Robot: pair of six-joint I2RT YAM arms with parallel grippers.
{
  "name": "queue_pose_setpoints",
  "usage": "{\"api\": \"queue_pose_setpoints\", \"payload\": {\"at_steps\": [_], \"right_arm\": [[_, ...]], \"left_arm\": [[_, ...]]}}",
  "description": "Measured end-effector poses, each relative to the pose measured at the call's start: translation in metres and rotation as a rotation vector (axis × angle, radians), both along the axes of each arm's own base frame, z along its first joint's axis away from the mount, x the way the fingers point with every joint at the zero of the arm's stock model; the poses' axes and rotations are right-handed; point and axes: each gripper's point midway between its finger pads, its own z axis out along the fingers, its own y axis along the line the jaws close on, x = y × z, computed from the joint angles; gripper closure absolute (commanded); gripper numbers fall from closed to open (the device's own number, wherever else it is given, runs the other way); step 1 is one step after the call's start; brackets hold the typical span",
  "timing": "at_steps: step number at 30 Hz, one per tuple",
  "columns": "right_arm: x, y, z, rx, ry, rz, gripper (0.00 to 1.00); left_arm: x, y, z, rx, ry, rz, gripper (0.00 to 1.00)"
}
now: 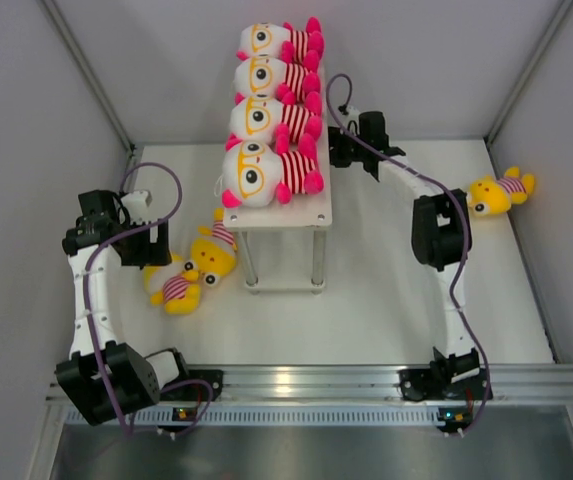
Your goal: Place and organize the stuffed toys onto the shelf
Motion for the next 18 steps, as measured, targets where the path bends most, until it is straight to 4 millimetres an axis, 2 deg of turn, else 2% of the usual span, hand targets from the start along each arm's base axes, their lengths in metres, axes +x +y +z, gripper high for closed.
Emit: {"api": "queue_pose_setpoints", "payload": {"at_steps": [3,6,9,11,13,15,17,18], "right_arm": [[0.002,-0.009,-0.002,-0.006,0.009,-0.013,0.29],[-0.005,-0.023,-0.004,-0.021,0.028,-0.028,0.28],[-0.019,-0.046,0.006,-0.061,0.051,-0.081,0.25],[-0.029,-0.071,0.023,-0.104,0.049,-0.155,0.24],[-0.037,-0.107,0.045,-0.148,0.036,-0.265,0.25],[-0.040,-0.158,0.067,-0.179,0.024,-0.408,0.24],[-0.038,-0.235,0.087,-0.204,0.012,-0.604,0.24],[-0.038,-0.280,0.093,-0.216,0.010,-0.716,0.25]], "left_arm": [[0.002,-0.007,-0.002,-0.034,-0.007,-0.026,0.11],[0.000,-0.013,-0.010,-0.064,0.011,-0.051,0.11],[0.000,-0.015,-0.016,-0.071,0.030,-0.064,0.11],[0.000,-0.016,-0.017,-0.075,0.034,-0.068,0.11],[0.000,-0.017,-0.017,-0.080,0.034,-0.071,0.11],[0.001,-0.019,-0.017,-0.088,0.031,-0.078,0.11],[0.001,-0.021,-0.016,-0.095,0.029,-0.083,0.11],[0.001,-0.021,-0.016,-0.097,0.028,-0.085,0.11]]}}
